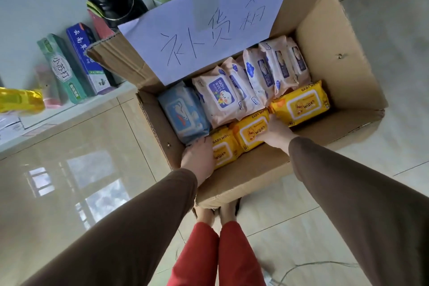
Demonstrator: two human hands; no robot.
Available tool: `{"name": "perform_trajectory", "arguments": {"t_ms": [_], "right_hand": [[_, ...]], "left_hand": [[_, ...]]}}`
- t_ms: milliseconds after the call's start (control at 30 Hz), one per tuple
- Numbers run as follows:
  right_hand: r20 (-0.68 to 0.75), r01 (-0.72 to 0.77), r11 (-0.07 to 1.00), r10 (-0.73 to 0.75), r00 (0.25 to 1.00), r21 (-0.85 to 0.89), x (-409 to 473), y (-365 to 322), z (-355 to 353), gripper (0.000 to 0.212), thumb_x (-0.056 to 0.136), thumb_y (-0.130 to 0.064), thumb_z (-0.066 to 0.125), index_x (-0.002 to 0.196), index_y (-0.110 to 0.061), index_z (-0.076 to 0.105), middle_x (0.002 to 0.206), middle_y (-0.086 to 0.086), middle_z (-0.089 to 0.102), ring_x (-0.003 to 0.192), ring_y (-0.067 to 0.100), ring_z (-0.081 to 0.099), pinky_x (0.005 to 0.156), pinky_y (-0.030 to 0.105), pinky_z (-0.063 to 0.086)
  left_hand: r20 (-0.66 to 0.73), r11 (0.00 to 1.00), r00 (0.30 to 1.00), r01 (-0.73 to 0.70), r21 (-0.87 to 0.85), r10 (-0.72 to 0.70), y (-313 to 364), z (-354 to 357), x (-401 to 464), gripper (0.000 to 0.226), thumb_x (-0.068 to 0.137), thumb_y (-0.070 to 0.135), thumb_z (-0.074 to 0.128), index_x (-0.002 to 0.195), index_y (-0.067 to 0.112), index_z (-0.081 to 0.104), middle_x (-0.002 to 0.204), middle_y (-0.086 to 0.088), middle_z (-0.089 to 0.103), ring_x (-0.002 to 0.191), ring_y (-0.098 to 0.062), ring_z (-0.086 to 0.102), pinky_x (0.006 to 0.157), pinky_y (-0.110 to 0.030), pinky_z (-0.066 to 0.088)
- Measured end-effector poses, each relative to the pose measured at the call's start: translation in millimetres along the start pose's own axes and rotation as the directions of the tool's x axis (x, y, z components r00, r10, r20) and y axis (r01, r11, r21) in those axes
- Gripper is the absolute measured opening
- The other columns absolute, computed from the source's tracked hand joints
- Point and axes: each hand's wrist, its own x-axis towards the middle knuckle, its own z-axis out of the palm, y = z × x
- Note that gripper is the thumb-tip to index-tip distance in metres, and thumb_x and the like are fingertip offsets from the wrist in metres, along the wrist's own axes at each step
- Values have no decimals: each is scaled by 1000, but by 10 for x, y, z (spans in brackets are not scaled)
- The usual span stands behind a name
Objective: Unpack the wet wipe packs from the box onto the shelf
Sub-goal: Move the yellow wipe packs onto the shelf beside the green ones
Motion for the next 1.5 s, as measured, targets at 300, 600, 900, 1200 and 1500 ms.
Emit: {"name": "perform_trajectory", "arguments": {"t_ms": [300, 600, 900, 1200, 1500], "right_hand": [[37, -80, 996, 81, 996, -42, 257, -3, 48, 116, 68, -63, 80, 154, -9, 22, 158, 12, 32, 144, 35, 32, 114, 47, 34], [-4, -100, 985, 101, 995, 141, 317, -10, 126, 128, 65, -40, 92, 156, -10, 7, 160, 12, 27, 144, 31, 33, 112, 42, 35], [-38, -44, 969, 54, 998, 243, -422, -115, -85, 83, 67, -49, 87, 131, -8, 53, 124, 8, 60, 112, 28, 57, 89, 38, 48], [-78, 286, 847, -281, 956, 449, -2578, -1028, -1026, 24, 82, -21, 80, 97, -24, 62, 96, -7, 68, 90, 13, 65, 66, 25, 47], [-181, 624, 691, -604, 776, 364, -4730, -2797, -1256, 28, 82, -18, 80, 105, -25, 66, 97, -10, 73, 85, 4, 69, 69, 16, 53]], "left_hand": [[49, 996, 998, 39, -85, -35, -26, 14, 171, 67, 79, 49, 73, 132, 17, 51, 130, -8, 55, 120, -29, 52, 99, -39, 46], [83, 980, 995, 61, -189, -45, -80, 71, 150, 61, 84, 44, 72, 135, 23, 48, 133, -4, 58, 121, -26, 56, 98, -36, 47], [9, 987, 998, 61, -150, -60, -42, -259, -283, 47, 84, 47, 70, 122, 23, 56, 120, 0, 62, 114, -25, 58, 88, -37, 50], [-178, 935, 977, 45, -353, -114, -376, -1815, -1870, 43, 83, 46, 72, 115, 22, 56, 108, -4, 65, 102, -29, 60, 78, -36, 48], [-446, 858, 875, -74, -508, -189, -1627, -3440, -4016, 35, 75, 43, 79, 92, 24, 55, 82, 4, 62, 75, -18, 59, 56, -30, 40]]}}
